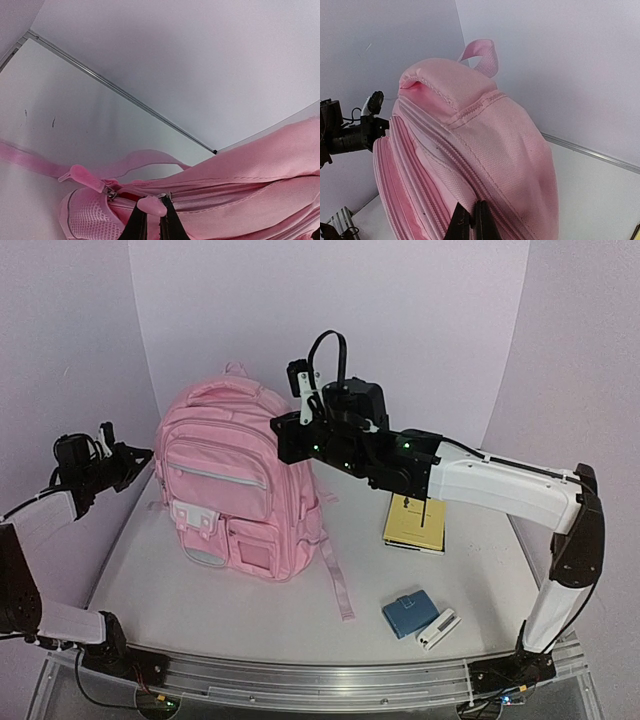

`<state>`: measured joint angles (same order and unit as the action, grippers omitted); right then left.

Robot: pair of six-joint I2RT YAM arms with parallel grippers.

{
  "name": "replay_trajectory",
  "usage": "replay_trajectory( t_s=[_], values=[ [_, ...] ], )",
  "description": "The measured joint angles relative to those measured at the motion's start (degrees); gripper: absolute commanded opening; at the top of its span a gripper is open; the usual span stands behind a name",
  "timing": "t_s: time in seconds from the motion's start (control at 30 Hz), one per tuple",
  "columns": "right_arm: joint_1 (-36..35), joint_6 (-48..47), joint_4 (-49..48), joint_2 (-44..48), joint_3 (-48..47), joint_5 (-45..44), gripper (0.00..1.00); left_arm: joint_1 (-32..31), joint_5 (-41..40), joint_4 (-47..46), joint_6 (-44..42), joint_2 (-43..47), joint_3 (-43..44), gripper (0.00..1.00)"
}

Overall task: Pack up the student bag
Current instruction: Zip the student bag at the center of the board.

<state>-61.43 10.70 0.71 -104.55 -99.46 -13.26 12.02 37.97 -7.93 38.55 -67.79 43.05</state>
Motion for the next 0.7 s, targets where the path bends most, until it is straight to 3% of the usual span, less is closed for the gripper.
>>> replay_trajectory(
  t_s=[0.2, 0.43, 0.63, 0.7],
  values=[
    [0.3, 0.1, 0.4, 0.1, 0.0, -0.8, 0.00, 0.8, -2.2, -0.5, 1.8, -0.8, -6.3, 0.00],
    [0.3, 0.1, 0.4, 0.1, 0.0, -0.8, 0.00, 0.9, -1.9, -0.1, 2.0, -2.1, -7.2, 0.02],
    [0.3, 0.0, 0.7, 0.3, 0.0, -1.3, 0.00, 0.9, -1.1, 0.8, -0.1, -0.4, -7.2, 0.37],
    [0.3, -0.5, 0.8, 0.3, 0.0, -2.2, 0.00, 0.9, -0.3, 1.4, -1.0, 1.1, -7.2, 0.43]
  ],
)
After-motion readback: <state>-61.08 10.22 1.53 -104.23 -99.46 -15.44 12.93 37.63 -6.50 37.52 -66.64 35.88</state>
